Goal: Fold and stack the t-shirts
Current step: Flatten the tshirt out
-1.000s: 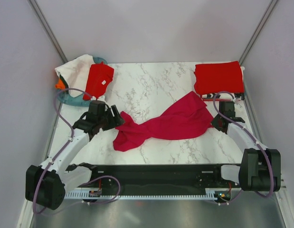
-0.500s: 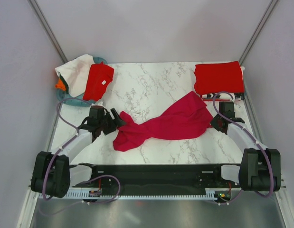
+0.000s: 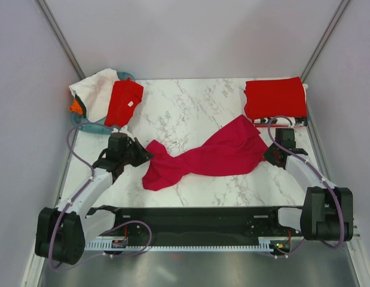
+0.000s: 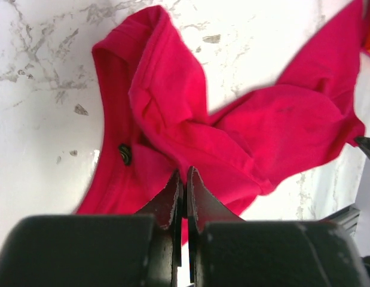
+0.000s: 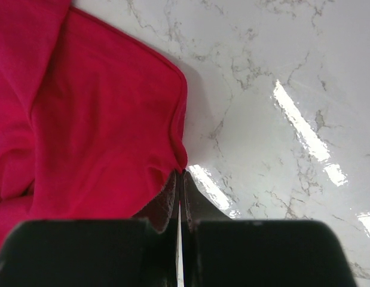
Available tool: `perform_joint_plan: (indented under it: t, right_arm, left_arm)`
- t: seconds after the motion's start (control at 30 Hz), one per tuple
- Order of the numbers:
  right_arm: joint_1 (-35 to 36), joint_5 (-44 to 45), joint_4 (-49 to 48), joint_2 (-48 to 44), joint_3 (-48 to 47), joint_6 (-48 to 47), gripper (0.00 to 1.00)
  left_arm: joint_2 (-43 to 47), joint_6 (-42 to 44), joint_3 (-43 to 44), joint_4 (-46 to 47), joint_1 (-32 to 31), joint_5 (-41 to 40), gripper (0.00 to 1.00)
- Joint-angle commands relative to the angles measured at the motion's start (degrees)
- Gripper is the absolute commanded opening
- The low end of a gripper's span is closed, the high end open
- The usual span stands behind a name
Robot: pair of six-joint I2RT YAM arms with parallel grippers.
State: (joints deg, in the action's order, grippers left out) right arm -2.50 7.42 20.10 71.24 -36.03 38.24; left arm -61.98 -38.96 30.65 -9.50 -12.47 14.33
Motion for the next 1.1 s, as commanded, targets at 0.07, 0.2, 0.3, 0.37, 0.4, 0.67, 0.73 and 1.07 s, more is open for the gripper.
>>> perform_joint_plan:
  t: [0.07,0.2,0.3,0.37,0.4,0.67,0.73,1.07]
  right_arm:
    - [0.0,-6.1,-1.8,-2.4,-1.9,-0.4,0.0]
    - [0.6,-12.2,-5.8,-5.7,-4.7,0.2,0.0]
    - [0.7,-16.2,-7.3,-6.7,-10.2,1.4,0.0]
    - [0.8,-18.3,-7.4,-6.0,-14.2,1.7,0.0]
    - [0.8,-19.4,-7.4,-5.6,-18.7,2.2,0.0]
    - [0.9,-23.0,-9.7,-13.0,-36.7,4.4,0.0]
    - [0.9,-21.9,-11.9,-15.9,-37.9,5.8,0.0]
    - [0.9,-19.0,-9.4,-24.4,-46.8,3.6,0.0]
  left_arm:
    - [7.6,-0.1,7.5,-10.9,0.1,1.8,0.02]
    - [5.6,1.8,16.2,-14.9,1.8,4.9,0.02]
    - [2.7,3.3,24.4,-16.1,4.7,7.5,0.02]
    - [-0.5,3.9,32.1,-16.5,7.4,9.3,0.02]
    - [-1.6,4.1,35.2,-17.4,8.2,10.5,0.02]
    - [-2.4,3.7,65.6,-19.9,12.4,8.3,0.02]
    - [-0.3,4.0,68.9,-19.9,12.4,4.2,0.02]
    - [5.8,0.7,79.0,-19.9,12.4,6.0,0.02]
